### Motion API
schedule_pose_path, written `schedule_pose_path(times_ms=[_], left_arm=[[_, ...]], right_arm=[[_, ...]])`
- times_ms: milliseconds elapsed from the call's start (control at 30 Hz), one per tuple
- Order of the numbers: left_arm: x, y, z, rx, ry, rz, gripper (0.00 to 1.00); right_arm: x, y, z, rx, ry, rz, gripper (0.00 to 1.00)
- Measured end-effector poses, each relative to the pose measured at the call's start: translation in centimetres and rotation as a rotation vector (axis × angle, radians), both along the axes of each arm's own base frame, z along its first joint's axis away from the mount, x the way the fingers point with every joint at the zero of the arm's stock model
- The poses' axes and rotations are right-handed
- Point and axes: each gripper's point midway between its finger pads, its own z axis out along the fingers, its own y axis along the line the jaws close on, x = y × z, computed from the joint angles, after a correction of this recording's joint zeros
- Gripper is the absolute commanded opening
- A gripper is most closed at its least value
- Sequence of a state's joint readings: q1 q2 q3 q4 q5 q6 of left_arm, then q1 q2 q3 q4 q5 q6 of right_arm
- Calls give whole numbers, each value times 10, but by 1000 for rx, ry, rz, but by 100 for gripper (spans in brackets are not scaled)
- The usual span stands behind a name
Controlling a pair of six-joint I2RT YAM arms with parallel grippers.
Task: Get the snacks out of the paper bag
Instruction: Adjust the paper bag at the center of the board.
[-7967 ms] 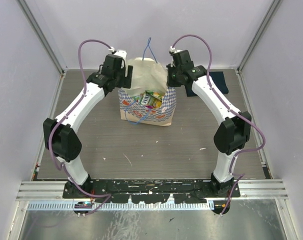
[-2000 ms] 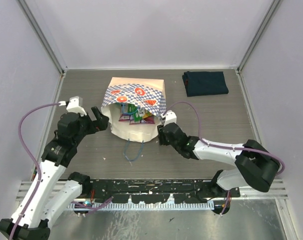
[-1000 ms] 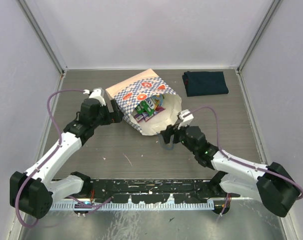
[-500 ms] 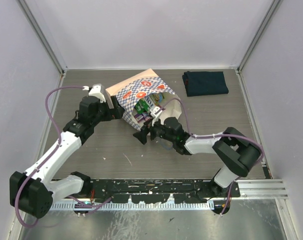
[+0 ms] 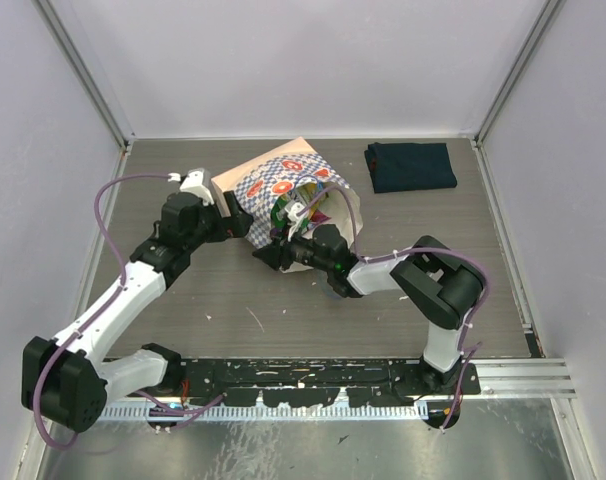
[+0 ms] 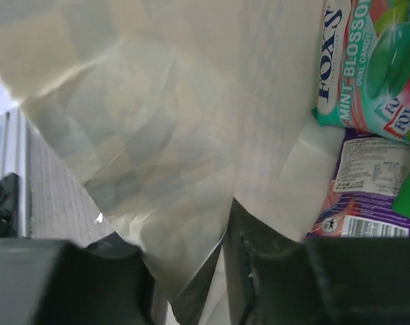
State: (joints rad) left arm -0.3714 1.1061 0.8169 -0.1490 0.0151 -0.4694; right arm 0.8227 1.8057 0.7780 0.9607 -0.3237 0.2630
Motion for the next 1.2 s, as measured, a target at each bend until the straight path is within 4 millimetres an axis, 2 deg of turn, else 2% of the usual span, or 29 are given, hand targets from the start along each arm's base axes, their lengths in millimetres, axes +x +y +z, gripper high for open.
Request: schedule_pose_path(times_ms=[133, 267, 333, 467, 500, 567, 633, 700, 800, 933, 1100, 1200], left_arm=[[-3, -1, -3, -7, 13, -2, 98], [-9, 3, 4, -4, -1, -1, 98], [-12, 7, 11, 5, -21, 7, 98], [-13, 12, 24, 8, -53, 24, 98], [-12, 11, 25, 6, -55, 25, 98], [-10, 9, 26, -1, -55, 23, 98], [-4, 5, 22, -17, -42, 20, 98], [3, -1, 11, -25, -12, 15, 99], [12, -9, -11, -32, 45, 10, 99], [21, -16, -32, -31, 90, -1, 100], [30, -20, -42, -27, 102, -4, 100], [32, -21, -38, -32, 87, -5, 100]], right_arm=[[0, 2, -2, 28, 32, 3, 16], [-2, 3, -10, 61, 73, 8, 5], [-5, 3, -15, 64, 91, 14, 2], [-9, 1, -17, 69, 104, 24, 4], [-10, 1, -17, 71, 107, 27, 10], [-12, 0, -19, 76, 113, 34, 37], [-17, -1, -22, 78, 130, 53, 59], [-27, -3, -29, 69, 149, 77, 75], [-40, -12, -48, 27, 182, 86, 83], [-56, -37, -76, -32, 223, 41, 87], [-69, -71, -80, -32, 106, -67, 91], [-74, -77, -79, -51, 14, -101, 91]])
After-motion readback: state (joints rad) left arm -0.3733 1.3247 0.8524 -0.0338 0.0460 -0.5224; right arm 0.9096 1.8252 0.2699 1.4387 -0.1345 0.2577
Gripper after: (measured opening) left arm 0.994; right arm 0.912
